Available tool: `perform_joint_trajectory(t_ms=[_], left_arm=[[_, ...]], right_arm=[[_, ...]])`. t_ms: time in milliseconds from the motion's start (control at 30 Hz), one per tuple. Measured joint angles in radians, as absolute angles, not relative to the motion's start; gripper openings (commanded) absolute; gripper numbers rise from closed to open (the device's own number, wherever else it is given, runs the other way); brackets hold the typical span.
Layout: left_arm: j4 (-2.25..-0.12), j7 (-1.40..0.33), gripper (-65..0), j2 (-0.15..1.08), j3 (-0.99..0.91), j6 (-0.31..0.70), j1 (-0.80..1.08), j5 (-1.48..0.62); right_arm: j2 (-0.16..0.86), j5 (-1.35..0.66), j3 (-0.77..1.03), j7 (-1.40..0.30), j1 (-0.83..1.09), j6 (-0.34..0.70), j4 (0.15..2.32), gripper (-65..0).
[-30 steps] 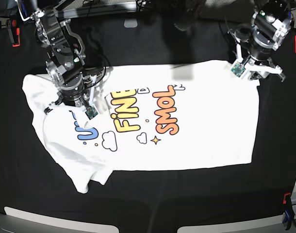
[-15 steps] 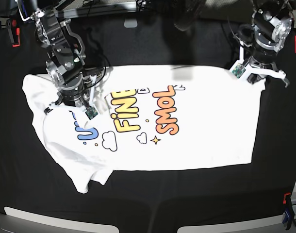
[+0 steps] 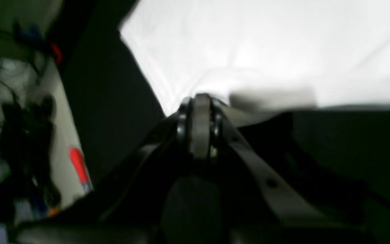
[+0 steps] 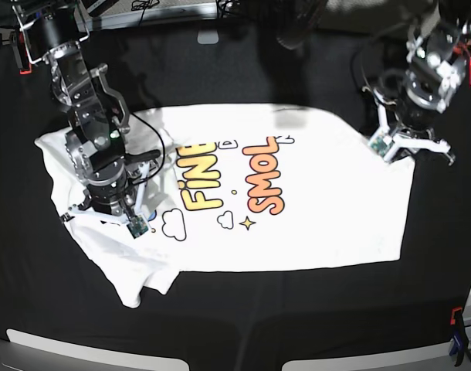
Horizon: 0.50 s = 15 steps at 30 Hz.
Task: Layout the t-shirt on the table in an organized manner, then fold the t-shirt properly
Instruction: 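Pull the held shirt edges apart with both grippers to stretch it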
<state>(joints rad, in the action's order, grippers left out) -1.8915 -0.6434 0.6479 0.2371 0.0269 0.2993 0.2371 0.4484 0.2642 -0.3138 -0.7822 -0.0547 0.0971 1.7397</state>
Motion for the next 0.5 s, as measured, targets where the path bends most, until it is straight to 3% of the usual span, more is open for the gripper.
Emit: perform_joint_trajectory(t_ms=[200, 500], left_arm=[[-1.788, -0.793, -65.0, 0.648, 0.237, 0.025, 0.219, 0.235], [-1.779, -0.794, -65.0, 0.648, 0.237, 0.030, 0.175, 0.173]], right_arm=[[0.446, 0.263, -0.237, -0.786, -0.054, 0.097, 1.740, -65.0], [0.446, 0.261, -0.124, -0.786, -0.053, 0.097, 1.740, -65.0]])
